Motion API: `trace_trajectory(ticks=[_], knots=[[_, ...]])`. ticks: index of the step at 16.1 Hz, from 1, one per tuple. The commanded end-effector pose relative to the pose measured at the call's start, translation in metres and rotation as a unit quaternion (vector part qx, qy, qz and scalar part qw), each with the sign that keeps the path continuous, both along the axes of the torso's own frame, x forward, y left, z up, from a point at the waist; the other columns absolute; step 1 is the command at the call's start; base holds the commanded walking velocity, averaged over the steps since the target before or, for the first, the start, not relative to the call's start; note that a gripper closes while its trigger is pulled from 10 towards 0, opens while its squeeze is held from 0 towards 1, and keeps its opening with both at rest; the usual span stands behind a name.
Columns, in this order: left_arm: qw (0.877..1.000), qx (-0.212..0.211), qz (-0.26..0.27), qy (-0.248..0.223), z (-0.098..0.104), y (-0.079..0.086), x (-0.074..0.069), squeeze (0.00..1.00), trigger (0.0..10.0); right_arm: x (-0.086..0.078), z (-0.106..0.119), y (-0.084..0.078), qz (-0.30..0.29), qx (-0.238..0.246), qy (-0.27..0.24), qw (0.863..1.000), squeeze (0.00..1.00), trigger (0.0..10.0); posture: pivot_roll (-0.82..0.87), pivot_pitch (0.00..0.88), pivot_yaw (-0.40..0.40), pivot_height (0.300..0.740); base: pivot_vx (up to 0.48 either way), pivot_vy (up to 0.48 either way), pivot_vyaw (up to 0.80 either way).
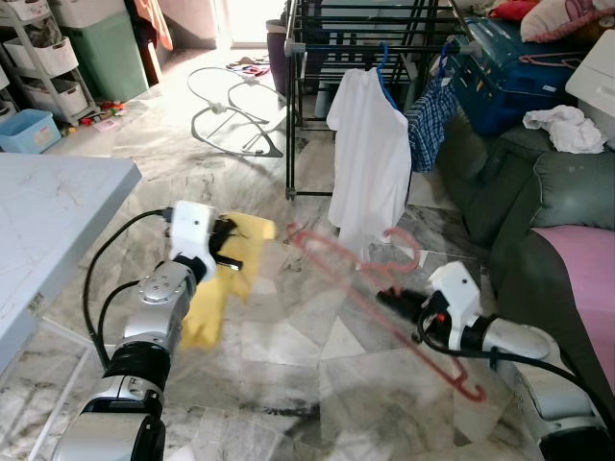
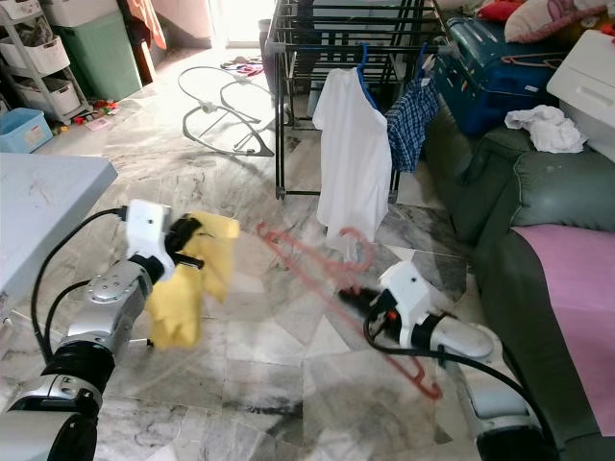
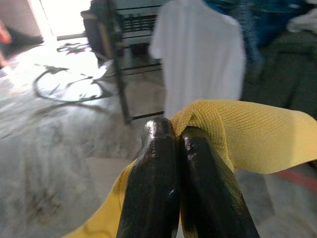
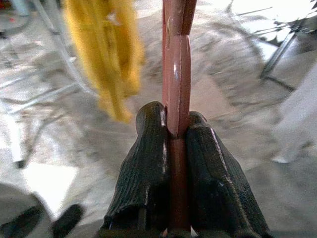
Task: Hang hanger
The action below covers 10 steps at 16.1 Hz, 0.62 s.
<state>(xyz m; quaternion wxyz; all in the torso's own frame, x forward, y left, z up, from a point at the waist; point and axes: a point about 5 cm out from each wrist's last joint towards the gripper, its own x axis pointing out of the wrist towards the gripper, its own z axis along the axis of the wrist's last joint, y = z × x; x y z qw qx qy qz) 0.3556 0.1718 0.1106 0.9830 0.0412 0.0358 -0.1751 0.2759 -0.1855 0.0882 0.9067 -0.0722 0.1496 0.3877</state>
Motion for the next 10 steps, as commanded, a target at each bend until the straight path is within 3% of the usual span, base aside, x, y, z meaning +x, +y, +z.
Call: trace_trajectory(ticks=[1, 10], knots=[[0.999, 0.019, -0.027, -0.028, 0.01, -0.004, 0.003, 0.0, 10.0, -0.005, 0.003, 0.003, 0.025, 0.006, 0.013, 1.0, 0.0, 10.0, -0.16, 0.039, 0.029, 0.74, 0.0, 0.0, 0.0], [0.997, 0.057, 0.031, -0.039, 0.013, 0.011, 0.01, 0.0, 10.0, -0.028, 0.003, -0.002, 0.098, -0.006, 0.097, 0.99, 0.0, 10.0, -0.16, 0.034, 0.027, 0.74, 0.0, 0.0, 0.0]])
